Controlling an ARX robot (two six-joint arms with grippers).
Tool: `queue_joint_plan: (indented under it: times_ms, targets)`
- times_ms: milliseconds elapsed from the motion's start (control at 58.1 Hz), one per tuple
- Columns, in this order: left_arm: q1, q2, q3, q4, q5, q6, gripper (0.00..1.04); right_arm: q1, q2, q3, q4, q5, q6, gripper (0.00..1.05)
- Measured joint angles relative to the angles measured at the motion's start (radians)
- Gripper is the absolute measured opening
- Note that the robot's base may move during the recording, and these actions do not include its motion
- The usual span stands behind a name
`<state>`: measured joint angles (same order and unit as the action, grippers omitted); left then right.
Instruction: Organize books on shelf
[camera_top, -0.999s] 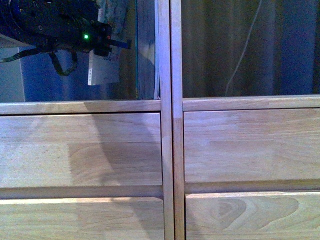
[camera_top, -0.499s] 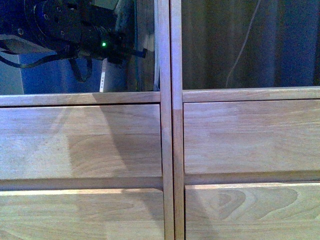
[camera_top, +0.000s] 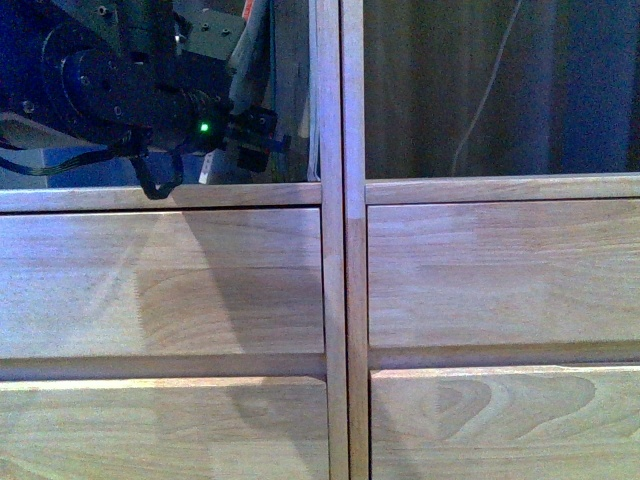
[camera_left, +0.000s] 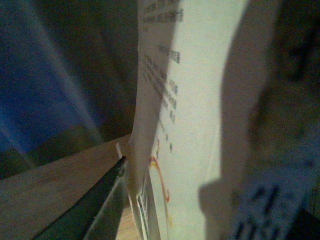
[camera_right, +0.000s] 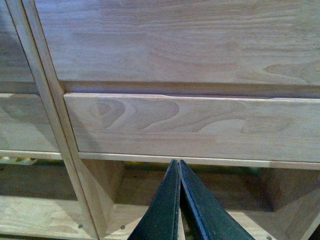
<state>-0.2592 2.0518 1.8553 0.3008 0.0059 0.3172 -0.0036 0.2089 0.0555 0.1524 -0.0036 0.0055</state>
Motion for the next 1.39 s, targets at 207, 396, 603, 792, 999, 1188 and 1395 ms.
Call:
queue_joint_plan:
  times_ms: [207,396,603,792,999,1188,1395]
  targets:
    - [0.024,-0.148,-0.174,0.098,0.068,-0.082,0.98,0.0,-0.167,-0.026,-0.15,0.0,0.0,0.03]
    - [0.051,-0.299,-0.351,0.156,0.132,-0.181,0.97,0.0,-0.2,-0.042,-0.153,0.002,0.0,0.03]
    - [0.081,-0.468,-0.551,0.229,0.209,-0.23,0.97,0.0,-0.202,-0.042,-0.153,0.002,0.0,0.03]
    - [0.119,-0.714,-0.8,0.294,0.304,-0.282,0.97,0.0,-0.202,-0.042,-0.153,0.002,0.0,0.03]
    - [0.213,-1.053,-1.135,0.313,0.315,-0.274,0.97,0.0,-0.203,-0.042,-0.153,0.002,0.0,0.03]
    - [0.324,-1.328,-1.332,0.159,0.402,-0.341,0.95,0.0,-0.203,-0.042,-0.153,0.002,0.0,0.03]
    - [0.265,-1.446,-1.43,-0.121,-0.006,-0.33,0.57,0.0,-0.203,-0.042,-0.153,0.001,0.0,0.03]
